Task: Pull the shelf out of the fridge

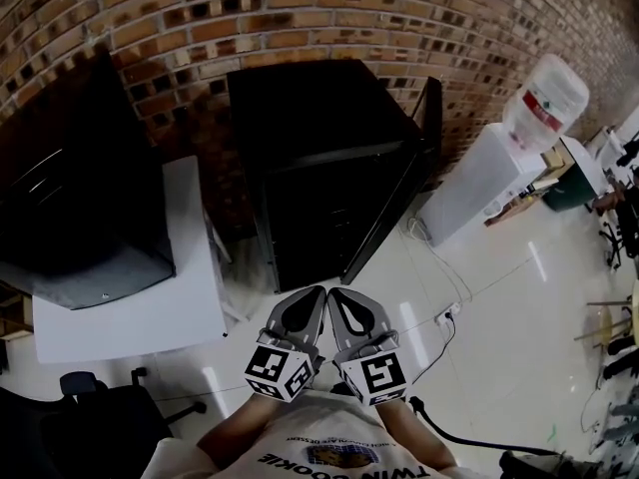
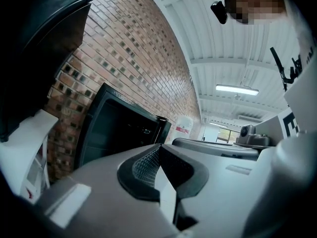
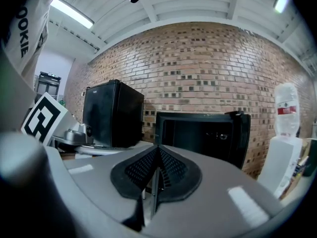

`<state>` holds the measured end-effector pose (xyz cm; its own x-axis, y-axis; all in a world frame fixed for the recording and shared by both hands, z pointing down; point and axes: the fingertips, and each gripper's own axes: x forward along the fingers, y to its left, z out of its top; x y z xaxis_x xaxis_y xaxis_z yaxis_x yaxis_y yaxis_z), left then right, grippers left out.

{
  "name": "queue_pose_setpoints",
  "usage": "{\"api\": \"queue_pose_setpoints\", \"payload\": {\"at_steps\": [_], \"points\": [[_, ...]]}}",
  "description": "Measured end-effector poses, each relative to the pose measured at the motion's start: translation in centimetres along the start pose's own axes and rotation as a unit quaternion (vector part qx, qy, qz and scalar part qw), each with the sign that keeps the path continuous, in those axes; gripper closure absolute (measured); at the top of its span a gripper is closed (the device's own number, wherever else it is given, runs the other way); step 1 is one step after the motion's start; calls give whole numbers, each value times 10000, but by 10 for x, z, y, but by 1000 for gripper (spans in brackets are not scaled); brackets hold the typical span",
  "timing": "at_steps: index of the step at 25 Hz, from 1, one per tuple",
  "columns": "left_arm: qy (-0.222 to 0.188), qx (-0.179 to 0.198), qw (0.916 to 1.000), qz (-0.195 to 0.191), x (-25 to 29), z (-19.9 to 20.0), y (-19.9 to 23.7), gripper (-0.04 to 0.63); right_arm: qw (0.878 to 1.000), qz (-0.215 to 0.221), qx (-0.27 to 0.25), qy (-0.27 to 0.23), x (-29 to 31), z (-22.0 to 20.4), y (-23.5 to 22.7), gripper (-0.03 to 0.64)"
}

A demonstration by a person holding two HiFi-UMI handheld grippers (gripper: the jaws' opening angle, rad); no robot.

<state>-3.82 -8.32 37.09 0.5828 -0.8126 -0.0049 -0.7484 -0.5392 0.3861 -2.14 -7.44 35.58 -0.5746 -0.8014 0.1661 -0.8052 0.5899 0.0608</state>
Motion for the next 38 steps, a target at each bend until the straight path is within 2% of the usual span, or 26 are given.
{"api": "queue_pose_setpoints", "payload": {"at_steps": [5, 12, 14, 18, 23, 27, 31, 38], "points": [[-48, -37, 9999, 124, 11, 2, 8, 595, 9999, 106, 24, -51, 13, 0, -11, 612], [-379, -100, 9984, 410, 47, 3, 22, 595, 9985, 502, -97, -188, 37, 0, -42, 612], [-468, -278, 9975, 459, 62, 2, 26, 595, 9976, 645, -166, -196, 45, 0, -53, 612], [-473, -877, 9934, 573, 92, -4, 31, 595, 9958, 868, -253, -175, 58, 2, -79, 612], [-679, -1040, 9902, 633, 113, -12, 40, 595, 9941, 1021, -331, -137, 69, 1, -102, 612], [-782, -1250, 9853, 859, 122, -20, 56, 595, 9923, 1173, -374, -86, 74, -5, -111, 612], [-1081, -1554, 9780, 872, 132, -26, 69, 595, 9906, 1294, -445, -54, 79, -12, -119, 612], [-1604, -2022, 9607, 1025, 150, -45, 102, 571, 9858, 1596, -515, 96, 96, -30, -132, 612]]}}
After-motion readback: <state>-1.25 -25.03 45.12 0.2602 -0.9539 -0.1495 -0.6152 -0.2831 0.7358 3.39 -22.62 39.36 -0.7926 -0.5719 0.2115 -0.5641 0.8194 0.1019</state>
